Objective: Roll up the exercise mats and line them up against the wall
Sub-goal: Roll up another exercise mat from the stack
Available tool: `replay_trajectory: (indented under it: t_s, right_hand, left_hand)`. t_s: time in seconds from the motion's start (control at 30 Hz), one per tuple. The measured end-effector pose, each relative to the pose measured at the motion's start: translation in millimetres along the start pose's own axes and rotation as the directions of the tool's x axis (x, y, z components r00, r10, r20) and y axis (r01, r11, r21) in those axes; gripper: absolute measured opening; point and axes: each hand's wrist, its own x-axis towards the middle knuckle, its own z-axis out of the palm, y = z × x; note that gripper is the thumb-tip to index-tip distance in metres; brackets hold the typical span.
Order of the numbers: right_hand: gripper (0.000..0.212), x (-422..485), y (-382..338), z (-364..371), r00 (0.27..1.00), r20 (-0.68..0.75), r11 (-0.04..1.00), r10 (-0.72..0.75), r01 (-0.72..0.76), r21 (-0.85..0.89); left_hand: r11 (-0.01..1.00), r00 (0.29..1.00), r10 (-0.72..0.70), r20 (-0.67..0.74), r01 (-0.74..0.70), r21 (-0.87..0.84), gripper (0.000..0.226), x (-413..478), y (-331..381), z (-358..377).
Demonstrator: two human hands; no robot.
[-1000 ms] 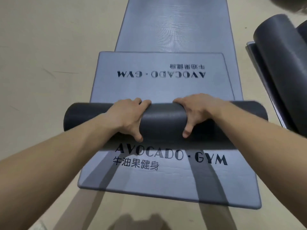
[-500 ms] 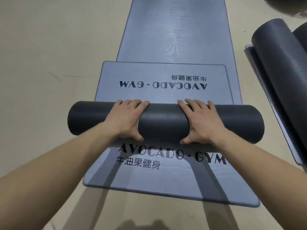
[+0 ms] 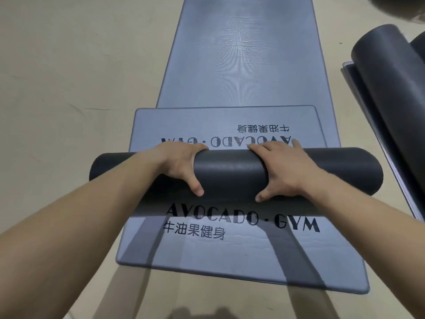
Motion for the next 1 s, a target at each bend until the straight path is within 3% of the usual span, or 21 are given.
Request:
replay_trajectory:
  t_s: [0.1, 0.2, 0.27, 0.33, 0.47, 0.57, 0.67, 0.77, 0.9, 1.0]
  right_hand:
    - [0.144, -7, -8, 15, 0.992, -0.129, 0.996, 0.011, -0.023, -0.090]
    - [0.140, 19, 0, -10, 1.000, -0.031, 0.999, -0.001, 0.000, -0.035]
    - [0.142, 36, 8, -29, 0.999, 0.049, 1.000, 0.007, -0.008, 0.030]
    - [0.144, 44, 8, -28, 0.999, 0.024, 0.999, 0.034, -0.035, 0.015]
    - [0.161, 26, -6, 18, 0.977, -0.199, 0.976, 0.082, -0.120, -0.184]
    - [0.157, 35, 2, 26, 0.961, -0.274, 0.976, 0.016, -0.075, -0.206]
    - [0.148, 50, 11, 0, 0.975, -0.223, 0.977, 0.004, -0.052, -0.209]
    - [0.143, 50, 7, -20, 0.994, -0.103, 0.970, -0.029, 0.003, -0.242]
    - [0.143, 15, 3, -13, 0.991, 0.106, 0.993, -0.078, 0.086, -0.076]
    - [0.146, -15, -6, 21, 0.999, -0.023, 0.997, -0.045, 0.044, -0.062]
  left_hand:
    - [0.997, 1.000, 0.001, 0.031, 0.001, -0.083, 0.118, 7, -4, -10]
    - [0.983, 0.955, -0.027, -0.295, 0.080, 0.168, 0.140, -4, -3, 17]
    - [0.946, 0.906, 0.023, -0.423, 0.117, 0.302, 0.147, -10, 1, 42]
    - [0.953, 0.912, 0.037, -0.410, 0.091, 0.290, 0.145, -2, -3, 32]
    - [0.985, 0.967, 0.026, -0.255, 0.018, 0.170, 0.145, 20, -13, -13]
    - [0.948, 0.920, 0.034, -0.390, 0.094, 0.304, 0.151, 17, -10, 15]
    - [0.916, 0.875, 0.062, -0.480, 0.141, 0.375, 0.152, 17, -7, 31]
    - [0.937, 0.903, 0.051, -0.427, 0.105, 0.334, 0.143, 15, -4, 11]
    - [0.956, 0.984, 0.089, -0.152, -0.041, 0.289, 0.143, -6, -5, 22]
    - [0.988, 0.998, 0.067, -0.022, -0.063, 0.139, 0.145, -3, -10, 13]
